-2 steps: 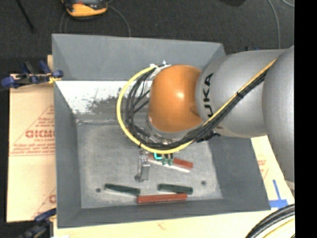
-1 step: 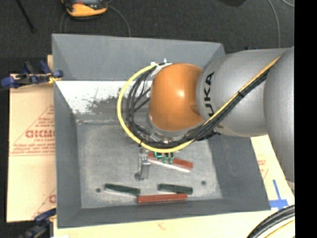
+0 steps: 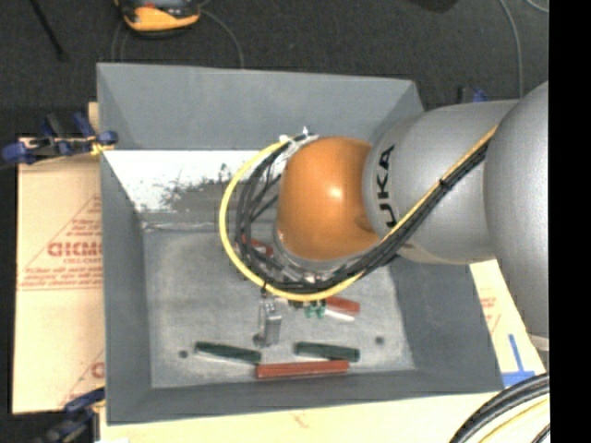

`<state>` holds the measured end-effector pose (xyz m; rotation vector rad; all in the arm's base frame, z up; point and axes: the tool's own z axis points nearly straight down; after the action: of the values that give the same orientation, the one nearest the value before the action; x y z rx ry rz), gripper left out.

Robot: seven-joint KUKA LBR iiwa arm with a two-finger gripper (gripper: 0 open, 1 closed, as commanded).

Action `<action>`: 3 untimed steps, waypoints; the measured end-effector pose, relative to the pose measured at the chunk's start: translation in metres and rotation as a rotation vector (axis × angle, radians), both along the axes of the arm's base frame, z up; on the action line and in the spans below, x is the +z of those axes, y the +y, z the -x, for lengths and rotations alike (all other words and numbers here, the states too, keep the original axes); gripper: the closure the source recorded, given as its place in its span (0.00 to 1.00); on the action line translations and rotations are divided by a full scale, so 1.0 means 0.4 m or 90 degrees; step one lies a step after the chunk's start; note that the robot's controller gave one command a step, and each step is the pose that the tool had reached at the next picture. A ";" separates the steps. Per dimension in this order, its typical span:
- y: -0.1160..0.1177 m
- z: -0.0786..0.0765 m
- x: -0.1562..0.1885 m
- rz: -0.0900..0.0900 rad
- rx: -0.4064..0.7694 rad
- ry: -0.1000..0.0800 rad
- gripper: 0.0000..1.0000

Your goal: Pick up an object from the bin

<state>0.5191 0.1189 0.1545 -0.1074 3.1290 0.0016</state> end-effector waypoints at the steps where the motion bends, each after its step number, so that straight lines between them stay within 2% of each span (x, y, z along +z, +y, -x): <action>1: 0.005 0.041 -0.132 0.001 0.164 0.003 0.00; 2: -0.019 0.068 -0.199 0.001 0.205 0.008 0.00; 3: 0.097 0.106 -0.209 0.001 0.197 0.004 1.00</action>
Offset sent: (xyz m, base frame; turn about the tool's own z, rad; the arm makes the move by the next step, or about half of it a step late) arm -0.0340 -0.0177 -0.0652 -0.2967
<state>0.4766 0.1579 0.0709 -0.5893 3.0823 0.0031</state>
